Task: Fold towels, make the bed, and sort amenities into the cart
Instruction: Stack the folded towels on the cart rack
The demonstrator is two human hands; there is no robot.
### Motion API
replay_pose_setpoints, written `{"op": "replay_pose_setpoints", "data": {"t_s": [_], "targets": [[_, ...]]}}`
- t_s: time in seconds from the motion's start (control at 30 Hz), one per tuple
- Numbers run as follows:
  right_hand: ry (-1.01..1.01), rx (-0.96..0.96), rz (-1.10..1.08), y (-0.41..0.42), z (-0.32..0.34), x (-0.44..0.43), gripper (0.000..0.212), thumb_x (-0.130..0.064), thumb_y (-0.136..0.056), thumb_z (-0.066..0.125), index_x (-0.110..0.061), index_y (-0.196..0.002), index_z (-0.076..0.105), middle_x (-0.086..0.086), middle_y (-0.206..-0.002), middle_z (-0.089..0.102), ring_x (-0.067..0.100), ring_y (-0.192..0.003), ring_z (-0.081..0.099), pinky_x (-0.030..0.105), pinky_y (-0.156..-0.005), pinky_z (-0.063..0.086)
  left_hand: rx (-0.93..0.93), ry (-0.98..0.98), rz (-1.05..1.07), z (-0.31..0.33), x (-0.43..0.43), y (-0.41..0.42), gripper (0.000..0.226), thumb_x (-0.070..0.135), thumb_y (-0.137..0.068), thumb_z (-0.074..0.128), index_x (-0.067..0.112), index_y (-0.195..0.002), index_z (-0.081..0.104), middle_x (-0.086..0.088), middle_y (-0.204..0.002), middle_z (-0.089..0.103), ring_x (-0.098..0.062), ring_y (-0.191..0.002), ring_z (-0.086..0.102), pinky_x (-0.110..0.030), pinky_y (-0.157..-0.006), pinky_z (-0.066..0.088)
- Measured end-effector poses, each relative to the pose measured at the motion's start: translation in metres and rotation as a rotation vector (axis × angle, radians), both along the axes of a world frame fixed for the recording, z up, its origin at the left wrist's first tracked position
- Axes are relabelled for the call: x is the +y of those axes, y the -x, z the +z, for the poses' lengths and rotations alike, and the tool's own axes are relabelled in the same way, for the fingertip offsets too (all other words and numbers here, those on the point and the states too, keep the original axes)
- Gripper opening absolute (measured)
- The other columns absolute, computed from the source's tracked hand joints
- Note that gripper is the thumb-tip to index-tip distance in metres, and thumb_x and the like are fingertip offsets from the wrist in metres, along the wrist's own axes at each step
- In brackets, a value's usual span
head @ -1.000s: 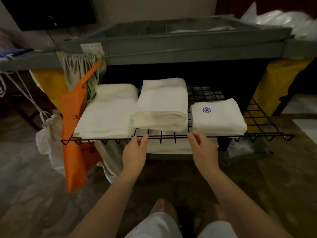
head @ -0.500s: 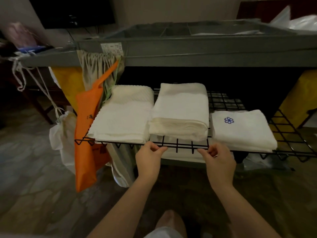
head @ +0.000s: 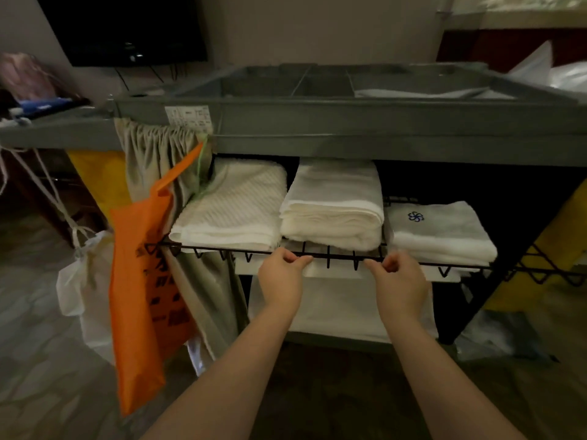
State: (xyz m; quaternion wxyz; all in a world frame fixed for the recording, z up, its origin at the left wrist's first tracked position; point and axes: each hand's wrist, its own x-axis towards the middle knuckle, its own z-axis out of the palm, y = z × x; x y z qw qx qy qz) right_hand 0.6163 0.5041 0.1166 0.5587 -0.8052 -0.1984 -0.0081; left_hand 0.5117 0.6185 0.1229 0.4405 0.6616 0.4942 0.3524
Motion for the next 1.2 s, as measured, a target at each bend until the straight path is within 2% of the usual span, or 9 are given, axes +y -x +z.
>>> {"op": "replay_pose_setpoints", "data": {"t_s": [0.2, 0.43, 0.63, 0.77, 0.87, 0.9, 0.97, 1.03, 1.2], "targets": [[-0.002, 0.031, -0.004, -0.045, -0.004, 0.041, 0.028, -0.024, -0.083, 0.072, -0.015, -0.069, 0.049, 0.002, -0.071, 0.05, 0.013, -0.062, 0.044, 0.027, -0.053, 0.034, 0.005, 0.011, -0.008, -0.002, 0.042, -0.042, 0.035, 0.026, -0.081, 0.074, 0.017, -0.063, 0.045, 0.002, -0.065, 0.052, -0.016, -0.067, 0.052, -0.027, -0.058, 0.039], [0.044, -0.036, -0.075, -0.084, -0.016, 0.079, 0.029, -0.029, -0.084, 0.069, -0.016, -0.068, 0.048, 0.002, -0.071, 0.052, 0.017, -0.064, 0.047, 0.026, -0.053, 0.032, -0.038, 0.037, 0.016, -0.009, 0.069, -0.084, 0.037, 0.021, -0.087, 0.068, 0.017, -0.064, 0.038, 0.003, -0.06, 0.046, -0.013, -0.061, 0.044, -0.026, -0.055, 0.03], [0.036, -0.066, -0.119, -0.095, -0.02, 0.093, 0.027, -0.026, -0.083, 0.07, -0.012, -0.069, 0.052, 0.003, -0.074, 0.054, 0.021, -0.069, 0.05, 0.03, -0.055, 0.028, -0.026, -0.038, -0.004, -0.012, 0.079, -0.096, 0.038, 0.018, -0.088, 0.066, 0.018, -0.065, 0.036, 0.002, -0.062, 0.044, -0.004, -0.055, 0.04, -0.008, -0.046, 0.03], [-0.023, -0.036, -0.105, -0.1, -0.015, 0.099, 0.024, -0.021, -0.083, 0.07, -0.012, -0.07, 0.052, 0.004, -0.075, 0.054, 0.021, -0.073, 0.051, 0.029, -0.061, 0.029, -0.049, -0.081, -0.001, -0.012, 0.085, -0.103, 0.038, 0.017, -0.088, 0.067, 0.018, -0.066, 0.036, 0.003, -0.063, 0.045, -0.016, -0.063, 0.048, -0.015, -0.049, 0.031], [-0.004, 0.041, -0.085, -0.092, -0.02, 0.096, 0.008, -0.02, -0.089, 0.064, -0.014, -0.087, 0.059, 0.0, -0.092, 0.059, 0.017, -0.084, 0.054, 0.025, -0.062, 0.031, -0.102, -0.036, -0.039, -0.023, 0.072, -0.104, 0.018, 0.008, -0.089, 0.063, 0.016, -0.091, 0.047, 0.002, -0.09, 0.051, -0.02, -0.092, 0.055, -0.017, -0.074, 0.042], [-0.025, 0.064, -0.077, -0.087, -0.025, 0.093, 0.011, -0.02, -0.09, 0.063, -0.013, -0.099, 0.061, -0.001, -0.101, 0.06, 0.016, -0.091, 0.056, 0.023, -0.068, 0.035, -0.154, 0.01, -0.068, -0.028, 0.064, -0.102, 0.028, 0.005, -0.09, 0.062, 0.016, -0.111, 0.048, 0.003, -0.106, 0.05, -0.016, -0.104, 0.052, -0.024, -0.089, 0.046], [-0.135, 0.16, -0.068, -0.076, -0.03, 0.086, 0.032, -0.019, -0.093, 0.061, -0.014, -0.124, 0.056, 0.002, -0.124, 0.058, 0.017, -0.109, 0.056, 0.024, -0.09, 0.042, -0.199, 0.051, -0.113, -0.037, 0.048, -0.099, 0.065, 0.006, -0.091, 0.06, 0.019, -0.145, 0.028, 0.006, -0.133, 0.041, -0.013, -0.123, 0.044, -0.033, -0.107, 0.039], [-0.206, 0.233, -0.042, -0.069, -0.032, 0.084, 0.047, -0.018, -0.096, 0.055, -0.019, -0.141, 0.043, 0.001, -0.142, 0.046, 0.016, -0.125, 0.049, 0.025, -0.104, 0.035, -0.22, 0.086, -0.142, -0.042, 0.04, -0.102, 0.08, 0.008, -0.092, 0.058, 0.027, -0.152, 0.008, 0.004, -0.148, 0.032, -0.013, -0.135, 0.035, -0.034, -0.113, 0.03], [-0.127, 0.244, 0.12, -0.058, -0.03, 0.099, 0.061, -0.021, -0.102, 0.041, -0.025, -0.152, 0.005, -0.006, -0.159, 0.006, 0.011, -0.145, 0.013, 0.024, -0.117, 0.009, -0.198, 0.094, -0.204, -0.04, 0.035, -0.113, 0.086, 0.016, -0.095, 0.056, 0.029, -0.149, -0.009, 0.003, -0.159, 0.005, -0.009, -0.144, 0.013, -0.033, -0.119, 0.016]]}}
